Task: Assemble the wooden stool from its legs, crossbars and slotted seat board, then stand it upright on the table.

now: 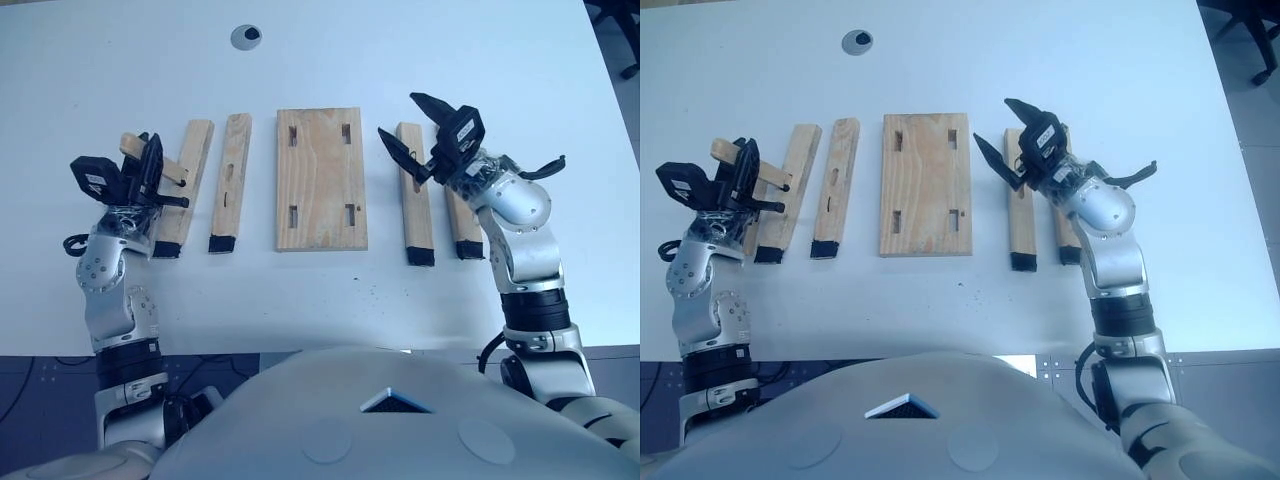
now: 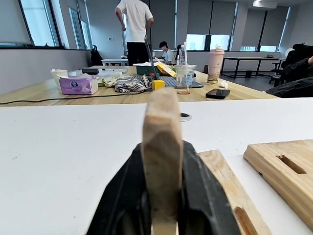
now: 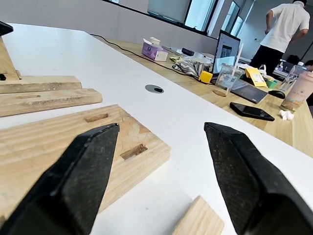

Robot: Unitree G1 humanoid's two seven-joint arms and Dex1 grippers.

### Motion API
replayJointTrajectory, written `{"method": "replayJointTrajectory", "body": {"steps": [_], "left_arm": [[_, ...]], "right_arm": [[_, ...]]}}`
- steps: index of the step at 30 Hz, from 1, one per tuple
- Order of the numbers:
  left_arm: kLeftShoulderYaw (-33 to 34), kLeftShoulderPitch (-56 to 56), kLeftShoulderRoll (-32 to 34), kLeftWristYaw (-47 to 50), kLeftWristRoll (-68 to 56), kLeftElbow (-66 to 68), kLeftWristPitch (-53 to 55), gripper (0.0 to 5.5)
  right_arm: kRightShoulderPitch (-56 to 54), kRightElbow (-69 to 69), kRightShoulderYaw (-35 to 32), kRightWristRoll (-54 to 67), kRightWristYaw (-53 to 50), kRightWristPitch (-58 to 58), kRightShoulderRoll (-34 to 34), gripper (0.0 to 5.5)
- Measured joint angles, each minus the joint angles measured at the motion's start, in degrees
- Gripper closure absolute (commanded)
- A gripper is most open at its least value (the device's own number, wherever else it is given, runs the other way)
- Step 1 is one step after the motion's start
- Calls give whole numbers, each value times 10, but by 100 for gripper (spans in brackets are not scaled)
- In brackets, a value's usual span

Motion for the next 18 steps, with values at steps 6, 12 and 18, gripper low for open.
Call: {"method": "replayJointTrajectory", "body": {"steps": [6, 12, 18], "left_arm": [[-1, 44, 28, -12, 7, -53, 65, 420], [0, 40, 86, -33, 2, -92, 160, 321], [-6, 57, 109, -20, 15, -97, 272, 237]], "right_arm": [[23, -14, 4, -6, -17, 0, 3, 229], [35, -18, 14, -12, -33, -13, 3, 229], [34, -14, 16, -20, -36, -16, 2, 229]]}}
